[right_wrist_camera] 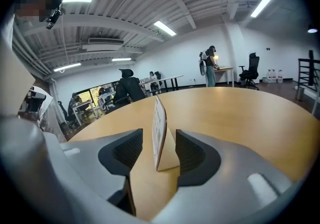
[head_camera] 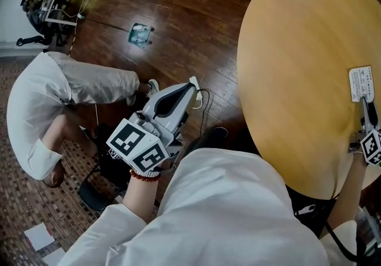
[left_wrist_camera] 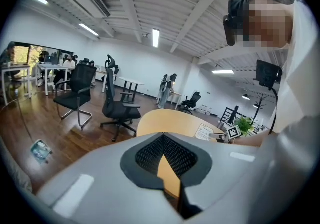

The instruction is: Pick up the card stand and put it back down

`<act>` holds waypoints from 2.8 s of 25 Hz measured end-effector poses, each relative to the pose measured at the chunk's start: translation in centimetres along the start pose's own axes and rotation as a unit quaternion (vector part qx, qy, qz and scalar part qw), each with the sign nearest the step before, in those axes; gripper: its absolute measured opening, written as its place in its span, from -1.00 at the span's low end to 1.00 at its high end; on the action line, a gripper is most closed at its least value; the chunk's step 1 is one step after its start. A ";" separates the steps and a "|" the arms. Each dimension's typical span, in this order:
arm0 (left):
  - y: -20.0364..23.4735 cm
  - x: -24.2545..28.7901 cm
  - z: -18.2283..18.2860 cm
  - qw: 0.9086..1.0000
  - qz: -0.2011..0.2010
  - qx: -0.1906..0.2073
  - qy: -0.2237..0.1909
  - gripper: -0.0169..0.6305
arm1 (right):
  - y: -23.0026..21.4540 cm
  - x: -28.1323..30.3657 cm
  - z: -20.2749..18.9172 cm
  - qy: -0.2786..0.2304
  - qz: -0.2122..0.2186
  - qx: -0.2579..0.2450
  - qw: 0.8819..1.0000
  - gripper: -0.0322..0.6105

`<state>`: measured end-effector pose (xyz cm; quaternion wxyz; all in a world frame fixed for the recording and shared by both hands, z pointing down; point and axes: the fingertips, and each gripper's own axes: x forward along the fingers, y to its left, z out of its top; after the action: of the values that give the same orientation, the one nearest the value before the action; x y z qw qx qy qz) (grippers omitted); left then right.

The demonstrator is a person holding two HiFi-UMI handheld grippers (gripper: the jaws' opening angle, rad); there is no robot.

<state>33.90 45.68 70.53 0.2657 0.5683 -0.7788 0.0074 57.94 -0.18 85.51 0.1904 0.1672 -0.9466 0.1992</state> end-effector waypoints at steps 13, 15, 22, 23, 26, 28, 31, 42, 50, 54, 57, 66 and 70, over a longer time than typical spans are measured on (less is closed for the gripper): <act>2.3 -4.5 -2.2 0.997 -0.064 -0.018 -0.033 -0.95 | 12.9 -9.4 -7.4 -0.057 -0.068 0.090 0.992 -0.32; 2.1 -6.1 -2.8 0.994 -0.108 -0.007 -0.034 -0.95 | 17.7 -12.8 -7.1 -0.097 -0.055 0.098 0.989 -0.35; 2.1 -11.8 -7.5 0.970 -0.240 -0.024 0.007 -0.95 | 33.5 -23.5 -5.7 -0.210 -0.077 0.063 0.973 -0.56; 2.0 -11.9 -7.7 0.968 -0.251 -0.016 0.016 -0.95 | 35.3 -24.3 -5.6 -0.219 -0.074 0.067 0.971 -0.56; -0.3 -12.5 -7.0 0.957 -0.290 0.001 0.019 -0.95 | 39.6 -26.3 -6.1 -0.208 -0.057 0.092 0.972 -0.57; -2.8 -12.5 -5.9 0.948 -0.317 0.009 0.010 -0.95 | 41.5 -27.5 -6.3 -0.183 -0.054 0.096 0.977 -0.56; -7.4 -12.0 -4.6 0.935 -0.354 0.027 0.005 -0.95 | 42.6 -29.3 -6.7 -0.155 -0.080 0.084 0.981 -0.55; -15.9 -17.2 -0.6 0.910 -0.413 0.029 -0.027 -0.95 | 48.7 -35.8 -7.3 -0.185 -0.037 0.026 0.982 -0.83; -23.8 -20.7 -1.5 0.869 -0.489 0.068 -0.018 -0.95 | 50.7 -38.6 -5.4 -0.219 -0.049 0.009 0.974 -0.83; -26.7 -23.1 -6.9 0.846 -0.512 0.143 0.032 -0.95 | 53.4 -37.9 -4.8 -0.227 -0.015 0.002 0.974 -0.83; -28.2 -24.8 -7.2 0.830 -0.526 0.183 0.023 -0.95 | 54.7 -38.8 -4.4 -0.233 -0.008 0.000 0.972 -0.83; -28.7 -23.5 -7.0 0.833 -0.531 0.152 0.033 -0.95 | 54.1 -37.6 -4.5 -0.225 0.023 -0.014 0.974 -0.83; -29.7 -23.7 -7.3 0.832 -0.532 0.153 0.027 -0.95 | 54.0 -38.0 -4.6 -0.221 0.042 -0.018 0.974 -0.83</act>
<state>68.29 58.34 58.13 0.1585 0.9280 -0.3373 -0.0007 71.23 57.72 56.20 -0.0292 0.1642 -0.9748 0.1483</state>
